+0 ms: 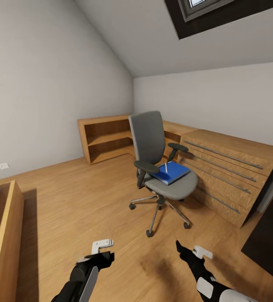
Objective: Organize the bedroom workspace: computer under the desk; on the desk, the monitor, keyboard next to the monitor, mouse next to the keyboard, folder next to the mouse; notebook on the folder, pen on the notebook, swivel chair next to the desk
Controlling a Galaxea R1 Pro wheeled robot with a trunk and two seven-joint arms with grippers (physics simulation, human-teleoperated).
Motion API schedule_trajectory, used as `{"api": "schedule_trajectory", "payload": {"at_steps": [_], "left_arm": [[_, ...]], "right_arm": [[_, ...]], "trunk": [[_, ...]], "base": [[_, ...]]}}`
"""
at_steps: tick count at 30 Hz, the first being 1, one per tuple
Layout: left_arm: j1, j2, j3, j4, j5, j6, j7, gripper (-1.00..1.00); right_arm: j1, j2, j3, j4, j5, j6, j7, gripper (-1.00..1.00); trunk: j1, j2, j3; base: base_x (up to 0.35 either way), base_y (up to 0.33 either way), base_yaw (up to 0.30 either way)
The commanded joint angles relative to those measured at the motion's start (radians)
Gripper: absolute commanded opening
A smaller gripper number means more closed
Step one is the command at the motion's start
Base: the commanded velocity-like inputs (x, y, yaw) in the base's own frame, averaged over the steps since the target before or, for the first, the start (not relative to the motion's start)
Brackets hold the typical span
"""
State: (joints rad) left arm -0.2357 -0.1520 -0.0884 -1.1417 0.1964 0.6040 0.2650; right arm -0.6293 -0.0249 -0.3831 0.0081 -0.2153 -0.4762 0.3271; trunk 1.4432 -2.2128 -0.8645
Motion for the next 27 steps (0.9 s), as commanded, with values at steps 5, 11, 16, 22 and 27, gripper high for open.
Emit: {"api": "schedule_trajectory", "payload": {"at_steps": [5,11,16,22,27], "left_arm": [[-0.001,-0.002,-0.004,0.115,-0.021,-0.132,0.134,1.00],[-0.001,-0.004,-0.005,0.262,-0.031,-0.342,0.215,1.00],[0.000,-0.003,-0.005,0.360,-0.033,-0.472,0.233,1.00],[0.001,-0.002,-0.005,0.416,-0.034,-0.517,0.236,1.00],[0.008,-0.002,-0.005,0.465,-0.034,-0.530,0.238,1.00]], "right_arm": [[0.068,-0.003,-0.002,0.002,0.025,-0.107,0.009,1.00],[0.123,-0.007,-0.002,0.003,0.035,-0.195,0.007,1.00],[0.151,-0.006,-0.003,0.005,0.037,-0.251,-0.016,1.00],[0.161,-0.003,-0.003,0.006,0.037,-0.273,-0.037,1.00],[0.164,-0.002,-0.003,0.007,0.037,-0.279,-0.042,1.00]], "trunk": [[-0.019,0.035,0.015],[-0.042,0.077,0.034],[-0.062,0.112,0.049],[-0.085,0.154,0.068],[-0.104,0.189,0.084]], "base": [[0.000,0.000,0.000],[0.000,0.000,0.000],[0.000,0.000,0.000],[0.000,0.000,0.000],[0.000,0.000,0.000]]}}
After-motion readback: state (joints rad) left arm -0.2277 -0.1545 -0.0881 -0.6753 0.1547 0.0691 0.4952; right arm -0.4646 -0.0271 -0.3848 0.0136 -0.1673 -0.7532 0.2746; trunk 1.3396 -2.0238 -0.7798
